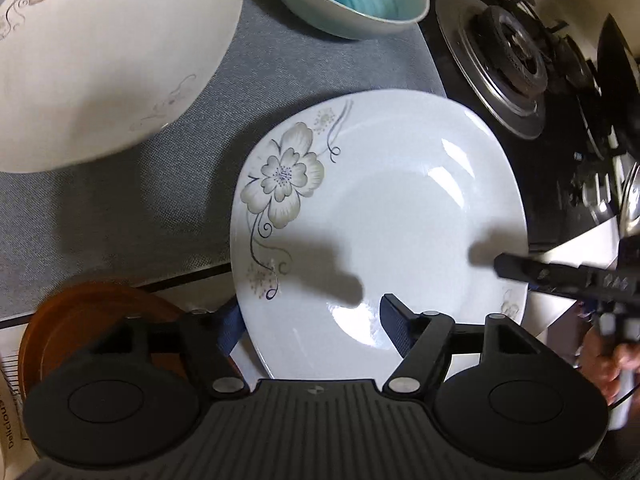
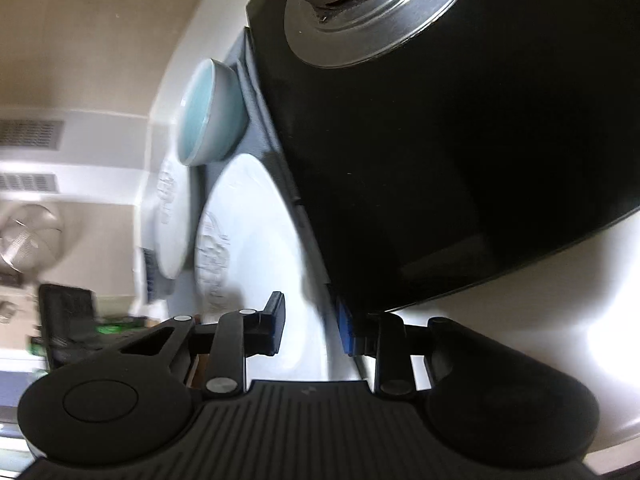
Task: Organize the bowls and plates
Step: 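Reach both grippers to the floral white plate's rim and close on it, then lift the floral white plate with both grippers toward the other white plate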
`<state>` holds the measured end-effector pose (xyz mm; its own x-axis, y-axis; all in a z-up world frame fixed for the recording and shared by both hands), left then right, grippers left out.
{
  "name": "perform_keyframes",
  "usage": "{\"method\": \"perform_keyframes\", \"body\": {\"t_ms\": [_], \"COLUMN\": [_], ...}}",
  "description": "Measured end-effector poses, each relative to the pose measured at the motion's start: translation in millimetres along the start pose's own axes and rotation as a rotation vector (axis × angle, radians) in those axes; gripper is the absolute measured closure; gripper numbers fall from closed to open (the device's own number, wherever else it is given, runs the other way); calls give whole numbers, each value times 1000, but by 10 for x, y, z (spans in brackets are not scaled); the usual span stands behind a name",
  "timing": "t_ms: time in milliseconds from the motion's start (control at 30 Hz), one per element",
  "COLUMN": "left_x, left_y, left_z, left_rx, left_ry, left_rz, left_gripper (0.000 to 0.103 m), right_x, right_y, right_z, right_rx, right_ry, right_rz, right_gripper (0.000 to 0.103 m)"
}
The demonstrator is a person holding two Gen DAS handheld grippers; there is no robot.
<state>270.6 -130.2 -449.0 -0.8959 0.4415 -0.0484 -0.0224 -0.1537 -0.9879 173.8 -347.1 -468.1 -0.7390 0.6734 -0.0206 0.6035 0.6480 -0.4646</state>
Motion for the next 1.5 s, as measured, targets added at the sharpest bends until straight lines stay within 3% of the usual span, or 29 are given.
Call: {"method": "perform_keyframes", "body": {"t_ms": [33, 100, 133, 200, 233, 267, 433, 633, 767, 900, 1100, 1233, 1500], "left_x": [-10, 13, 28, 14, 14, 8, -57, -125, -104, -125, -130, -118, -75], "left_y": [-4, -21, -34, -27, -23, -15, -122, -181, -153, -126, -68, -96, -190], "left_z": [-41, -146, -193, -290, -332, -355, -286, -280, -274, -255, -186, -117, -161], "left_rx": [2, -20, -32, 18, 40, 49, -39, -22, -25, -35, -21, -86, -107], "left_ry": [-18, -30, -31, -80, -108, -128, -63, -57, -37, -10, -9, 38, 57], "left_rz": [-4, -3, 1, -15, -29, -41, -5, 11, -2, 2, 5, 52, 82], "left_gripper": [39, 69, 75, 80, 81, 82, 86, 86, 86, 86, 77, 72, 78], "right_x": [14, 27, 23, 2, -13, -10, 67, 88, 141, 160, 206, 206, 256], "right_y": [18, 31, 34, 6, -11, -18, -62, -169, -185, -209, -180, -128, -161], "right_z": [-9, -22, -30, -8, 31, 34, -28, -65, 24, 56, 122, 120, 27], "right_rx": [4, 7, 8, 26, 45, 35, 50, -14, 28, 14, 17, 16, -9], "right_ry": [10, 21, 17, 16, 15, 17, -29, 48, 56, 77, 92, 95, 70], "right_rz": [6, 25, 31, 61, 72, 79, 102, 136, 133, 149, 152, 161, 180], "right_gripper": [72, 71, 71, 79, 93, 93, 94, 95, 95, 95, 90, 87, 88]}}
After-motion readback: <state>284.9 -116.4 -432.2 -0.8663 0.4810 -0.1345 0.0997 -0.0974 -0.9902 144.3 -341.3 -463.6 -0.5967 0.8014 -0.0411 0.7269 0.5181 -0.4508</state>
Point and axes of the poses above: each gripper's, at about its wrist camera, not at the fingertips, and y roughly the way its jaws point, z to its right, x to its underside, the point moved 9 cm from there along y, roughly the way its jaws point, and after that the axes turned 12 degrees about -x, right-handed, at the moved point
